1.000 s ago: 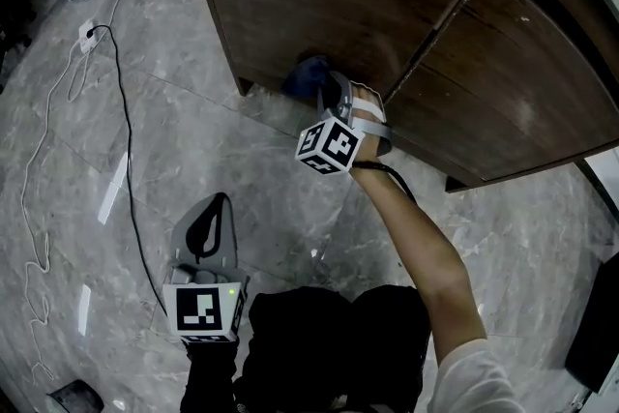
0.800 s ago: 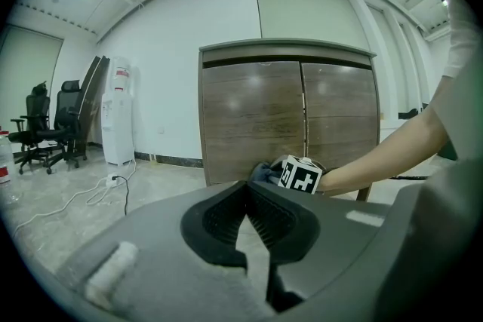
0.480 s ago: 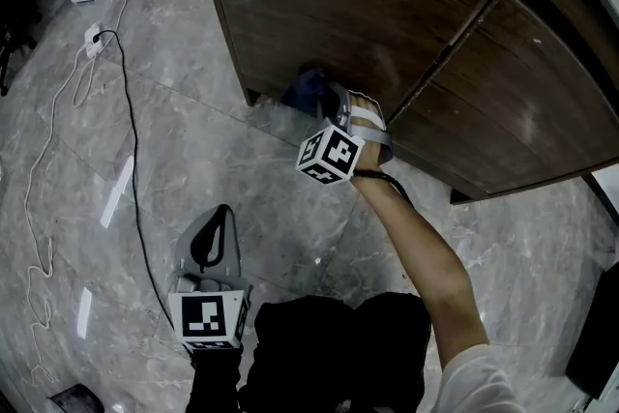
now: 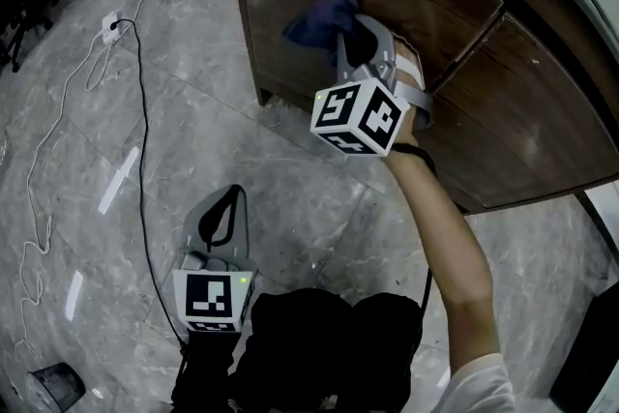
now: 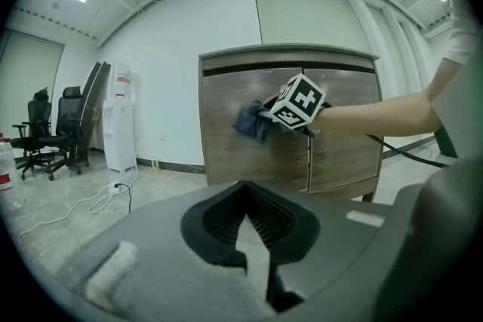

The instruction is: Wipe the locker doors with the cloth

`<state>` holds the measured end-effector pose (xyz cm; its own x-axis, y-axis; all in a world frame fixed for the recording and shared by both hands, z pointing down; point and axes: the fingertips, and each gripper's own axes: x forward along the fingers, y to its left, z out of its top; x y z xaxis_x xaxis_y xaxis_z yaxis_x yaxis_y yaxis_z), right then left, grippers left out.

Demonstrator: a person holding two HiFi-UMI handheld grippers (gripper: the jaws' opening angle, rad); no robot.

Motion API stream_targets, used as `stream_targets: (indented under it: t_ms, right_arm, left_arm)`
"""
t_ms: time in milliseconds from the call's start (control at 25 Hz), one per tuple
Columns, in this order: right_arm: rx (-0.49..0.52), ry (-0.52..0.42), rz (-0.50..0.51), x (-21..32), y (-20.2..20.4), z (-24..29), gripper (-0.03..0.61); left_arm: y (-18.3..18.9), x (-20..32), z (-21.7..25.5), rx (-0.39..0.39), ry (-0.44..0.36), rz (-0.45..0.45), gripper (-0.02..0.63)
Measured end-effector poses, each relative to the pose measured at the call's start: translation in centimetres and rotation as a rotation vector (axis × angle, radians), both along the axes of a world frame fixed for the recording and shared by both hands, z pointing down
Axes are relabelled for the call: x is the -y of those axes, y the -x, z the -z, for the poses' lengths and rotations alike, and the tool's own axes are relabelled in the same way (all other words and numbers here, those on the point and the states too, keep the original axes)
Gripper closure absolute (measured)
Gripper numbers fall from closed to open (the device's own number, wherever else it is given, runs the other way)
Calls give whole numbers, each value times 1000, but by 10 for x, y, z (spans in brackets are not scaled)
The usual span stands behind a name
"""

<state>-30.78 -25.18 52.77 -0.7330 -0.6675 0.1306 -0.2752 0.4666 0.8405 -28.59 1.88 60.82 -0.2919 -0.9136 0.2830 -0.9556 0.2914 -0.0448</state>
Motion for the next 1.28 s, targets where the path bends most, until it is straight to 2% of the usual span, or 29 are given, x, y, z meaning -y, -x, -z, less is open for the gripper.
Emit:
stream_targets:
  t_ms: [400,600,720,880,1280]
  right_arm:
    - [136,-105,30,-2,23,118,506]
    - [162,-125,31,-2,32,136,506]
    - [117,-128,30,-3,38,104,506]
    - [14,-128,34,-8,48,29,506]
    - [-218,3,36,-16,76,-154,506]
  left_arm:
    - [15,-12,20,30,-18,41,611]
    - [14,-11,16,16,-10,41,611]
    - [16,-13,13,22,-10,42,612]
    - [21,-21,6,23,-2,65,611]
    - [40,-37,-24,-22,30,114,611]
